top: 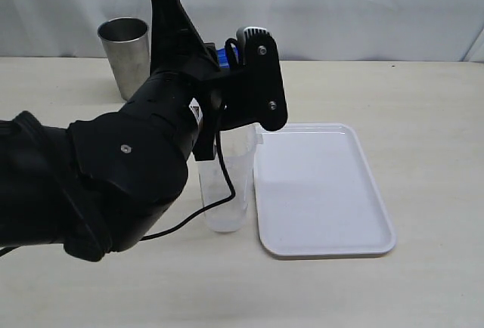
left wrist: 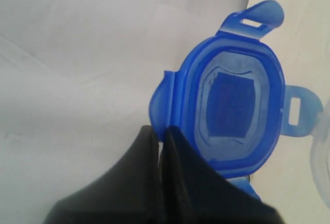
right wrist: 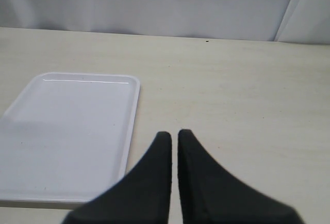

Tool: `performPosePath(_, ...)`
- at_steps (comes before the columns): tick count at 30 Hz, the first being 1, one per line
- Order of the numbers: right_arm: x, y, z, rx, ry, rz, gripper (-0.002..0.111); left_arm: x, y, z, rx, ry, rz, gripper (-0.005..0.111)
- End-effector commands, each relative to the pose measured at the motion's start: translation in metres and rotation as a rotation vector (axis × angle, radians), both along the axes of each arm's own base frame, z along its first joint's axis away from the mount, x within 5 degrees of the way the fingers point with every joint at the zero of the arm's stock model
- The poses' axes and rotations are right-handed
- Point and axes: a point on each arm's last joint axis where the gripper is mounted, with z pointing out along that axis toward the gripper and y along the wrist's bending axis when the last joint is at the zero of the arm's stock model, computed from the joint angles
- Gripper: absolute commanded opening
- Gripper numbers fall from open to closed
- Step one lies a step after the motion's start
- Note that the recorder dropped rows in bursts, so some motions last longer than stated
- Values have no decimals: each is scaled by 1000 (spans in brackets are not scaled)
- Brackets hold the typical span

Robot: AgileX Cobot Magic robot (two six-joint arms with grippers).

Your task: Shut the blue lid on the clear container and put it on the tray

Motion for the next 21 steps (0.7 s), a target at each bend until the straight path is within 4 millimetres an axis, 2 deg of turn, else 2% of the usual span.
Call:
performPosePath(1, 0, 0, -1, 5, -6, -8, 5, -1, 0, 1, -15, 1, -3, 0)
performPosePath(21, 0, 0, -1, 5, -6, -8, 5, -1, 4, 0, -20, 5, 36, 0)
